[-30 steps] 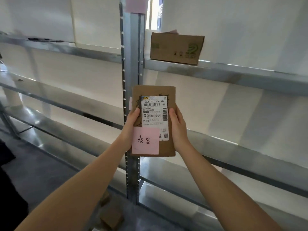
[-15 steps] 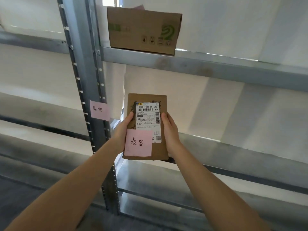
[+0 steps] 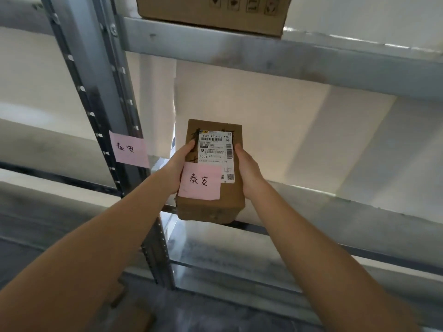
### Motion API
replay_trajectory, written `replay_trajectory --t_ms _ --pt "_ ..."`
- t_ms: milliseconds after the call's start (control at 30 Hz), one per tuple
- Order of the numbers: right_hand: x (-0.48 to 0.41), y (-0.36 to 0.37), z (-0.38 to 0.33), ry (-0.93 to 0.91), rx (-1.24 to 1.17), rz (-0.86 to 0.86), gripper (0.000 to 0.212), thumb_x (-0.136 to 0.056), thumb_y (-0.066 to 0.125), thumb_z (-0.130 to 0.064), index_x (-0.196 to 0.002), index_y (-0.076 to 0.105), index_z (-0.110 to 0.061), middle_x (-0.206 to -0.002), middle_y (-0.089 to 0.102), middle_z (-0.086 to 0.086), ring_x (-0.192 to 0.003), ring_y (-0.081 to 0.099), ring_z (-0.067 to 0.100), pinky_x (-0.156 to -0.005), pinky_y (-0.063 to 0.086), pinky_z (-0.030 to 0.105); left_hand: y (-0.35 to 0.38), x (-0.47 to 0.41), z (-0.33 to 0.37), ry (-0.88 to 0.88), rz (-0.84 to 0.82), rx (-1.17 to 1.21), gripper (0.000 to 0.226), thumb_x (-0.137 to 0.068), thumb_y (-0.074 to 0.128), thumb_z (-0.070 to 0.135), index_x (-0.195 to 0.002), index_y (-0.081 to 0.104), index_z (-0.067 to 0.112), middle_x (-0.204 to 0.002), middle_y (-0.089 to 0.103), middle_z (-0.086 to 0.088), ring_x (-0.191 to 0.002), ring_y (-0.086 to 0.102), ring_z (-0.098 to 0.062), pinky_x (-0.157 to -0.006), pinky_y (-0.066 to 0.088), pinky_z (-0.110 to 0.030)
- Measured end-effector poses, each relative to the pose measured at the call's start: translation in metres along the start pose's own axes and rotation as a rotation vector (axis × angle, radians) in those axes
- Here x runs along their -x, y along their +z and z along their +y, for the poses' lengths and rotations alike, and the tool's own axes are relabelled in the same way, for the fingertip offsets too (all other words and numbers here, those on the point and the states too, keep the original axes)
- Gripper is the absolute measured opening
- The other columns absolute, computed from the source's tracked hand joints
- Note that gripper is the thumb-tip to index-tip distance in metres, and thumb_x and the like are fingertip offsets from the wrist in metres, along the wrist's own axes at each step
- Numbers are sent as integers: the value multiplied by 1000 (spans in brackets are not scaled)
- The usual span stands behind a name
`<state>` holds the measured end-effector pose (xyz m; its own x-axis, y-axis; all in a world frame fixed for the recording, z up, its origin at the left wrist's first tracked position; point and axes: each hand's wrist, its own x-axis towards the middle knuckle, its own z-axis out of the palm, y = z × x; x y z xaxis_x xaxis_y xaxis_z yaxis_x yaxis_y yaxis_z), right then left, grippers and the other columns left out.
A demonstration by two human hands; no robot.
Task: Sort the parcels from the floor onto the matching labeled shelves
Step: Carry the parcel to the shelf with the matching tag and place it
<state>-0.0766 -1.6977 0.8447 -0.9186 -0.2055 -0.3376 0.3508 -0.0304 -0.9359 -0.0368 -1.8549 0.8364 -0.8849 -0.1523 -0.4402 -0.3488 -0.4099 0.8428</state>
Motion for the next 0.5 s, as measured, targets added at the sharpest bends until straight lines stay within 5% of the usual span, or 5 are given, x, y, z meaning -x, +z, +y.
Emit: replay_trajectory --t_ms 367,500 --pt "-27 15 19 164 37 65 48 -95 41 -51 -120 60 -15 -101 69 8 -71 63 18 -56 49 27 -21 -41 -6 -132 90 -59 30 -86 55 48 -86 59 18 -53 71 -5 -41 66 -18 -34 50 -26" --pt "-40 21 16 173 198 60 52 -95 39 -51 -118 61 -10 -108 69 12 -85 65 23 -71 53 31 -30 -54 -8 -146 98 -57 34 -86 52 52 -86 61 19 -52 71 -5 -40 66 -18 -33 50 -24"
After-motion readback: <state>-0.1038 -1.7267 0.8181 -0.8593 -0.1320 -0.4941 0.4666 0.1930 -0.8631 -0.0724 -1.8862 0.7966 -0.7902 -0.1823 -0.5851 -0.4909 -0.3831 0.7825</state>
